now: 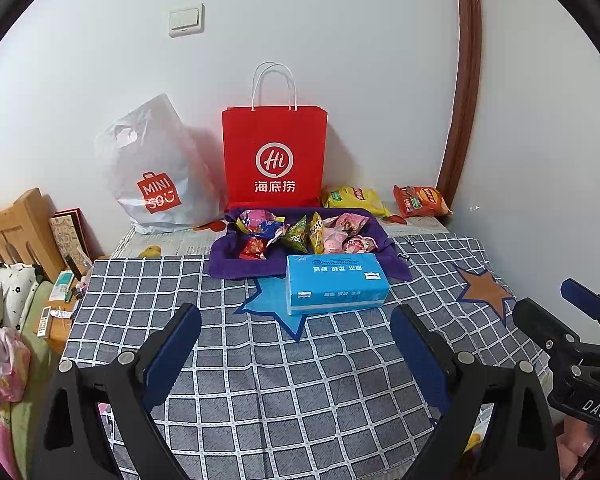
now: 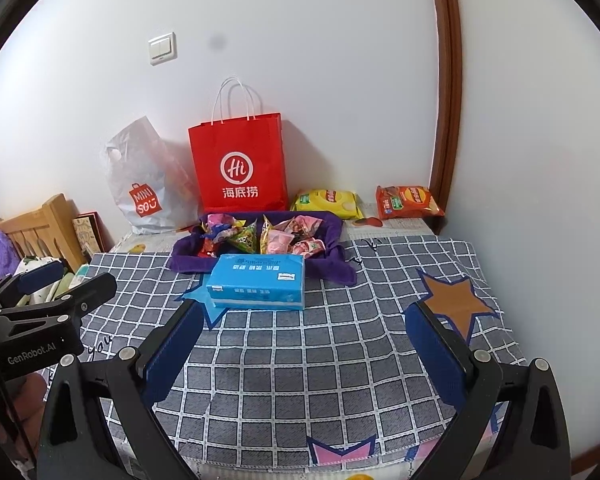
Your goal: Organize snacks
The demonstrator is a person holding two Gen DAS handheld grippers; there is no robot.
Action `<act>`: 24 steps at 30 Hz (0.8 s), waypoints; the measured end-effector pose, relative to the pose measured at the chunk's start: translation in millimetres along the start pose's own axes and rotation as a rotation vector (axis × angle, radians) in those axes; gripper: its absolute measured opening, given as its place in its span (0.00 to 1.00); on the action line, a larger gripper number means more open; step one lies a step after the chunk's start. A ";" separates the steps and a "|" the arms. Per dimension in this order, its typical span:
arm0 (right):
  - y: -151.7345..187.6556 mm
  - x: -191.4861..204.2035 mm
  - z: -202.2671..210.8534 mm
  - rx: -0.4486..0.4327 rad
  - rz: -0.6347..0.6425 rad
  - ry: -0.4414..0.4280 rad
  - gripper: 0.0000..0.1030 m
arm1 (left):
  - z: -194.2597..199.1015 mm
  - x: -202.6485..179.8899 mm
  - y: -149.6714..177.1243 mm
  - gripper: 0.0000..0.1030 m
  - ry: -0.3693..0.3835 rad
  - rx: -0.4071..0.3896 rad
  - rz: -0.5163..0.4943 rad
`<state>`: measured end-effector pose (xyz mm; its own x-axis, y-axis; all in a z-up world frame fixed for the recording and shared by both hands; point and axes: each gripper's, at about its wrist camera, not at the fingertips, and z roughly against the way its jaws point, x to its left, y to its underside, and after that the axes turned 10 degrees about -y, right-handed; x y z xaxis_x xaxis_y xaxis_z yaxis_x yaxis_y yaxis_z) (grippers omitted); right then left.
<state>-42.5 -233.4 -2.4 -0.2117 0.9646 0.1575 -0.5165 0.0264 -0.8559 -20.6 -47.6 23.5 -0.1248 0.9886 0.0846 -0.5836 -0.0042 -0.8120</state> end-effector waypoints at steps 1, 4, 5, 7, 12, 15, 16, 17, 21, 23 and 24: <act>0.1 -0.1 0.3 -0.001 -0.001 0.000 0.97 | 0.0 0.0 0.0 0.93 0.001 0.000 0.000; 0.1 -0.6 1.1 -0.002 -0.004 0.000 0.97 | 0.1 -0.2 0.1 0.93 0.001 0.000 0.000; 0.6 -0.2 2.1 -0.003 -0.003 0.000 0.97 | 0.1 -0.1 0.2 0.93 0.001 0.000 0.000; 0.7 -0.4 2.1 -0.003 -0.002 0.000 0.97 | -0.1 0.0 0.2 0.93 0.003 0.001 0.000; 0.4 0.0 2.3 -0.001 -0.003 0.001 0.97 | 0.1 -0.2 0.5 0.93 0.002 -0.001 -0.001; 0.4 -0.1 2.2 -0.001 -0.004 0.000 0.97 | 0.2 -0.3 0.6 0.93 0.003 -0.001 0.000; 0.4 -0.1 2.3 -0.001 -0.003 0.000 0.97 | 0.3 -0.5 0.7 0.93 0.001 0.000 0.000; 0.5 0.0 2.4 -0.002 -0.003 0.001 0.97 | 0.3 -0.3 0.7 0.93 0.002 -0.001 0.000; -0.6 0.6 2.8 -0.004 -0.002 0.000 0.97 | 0.3 -0.2 0.7 0.93 0.002 -0.001 0.000; -0.4 0.8 3.0 -0.004 -0.002 0.000 0.97 | 0.1 0.1 0.7 0.93 0.003 -0.001 0.000; -0.4 0.9 3.0 -0.004 -0.002 0.000 0.97 | 0.0 0.1 0.7 0.93 0.002 -0.001 -0.001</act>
<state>-45.0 -233.2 -0.4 -0.2106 0.9645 0.1593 -0.5139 0.0294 -0.8574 -21.0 -47.5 22.9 -0.1223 0.9889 0.0838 -0.5830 -0.0033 -0.8125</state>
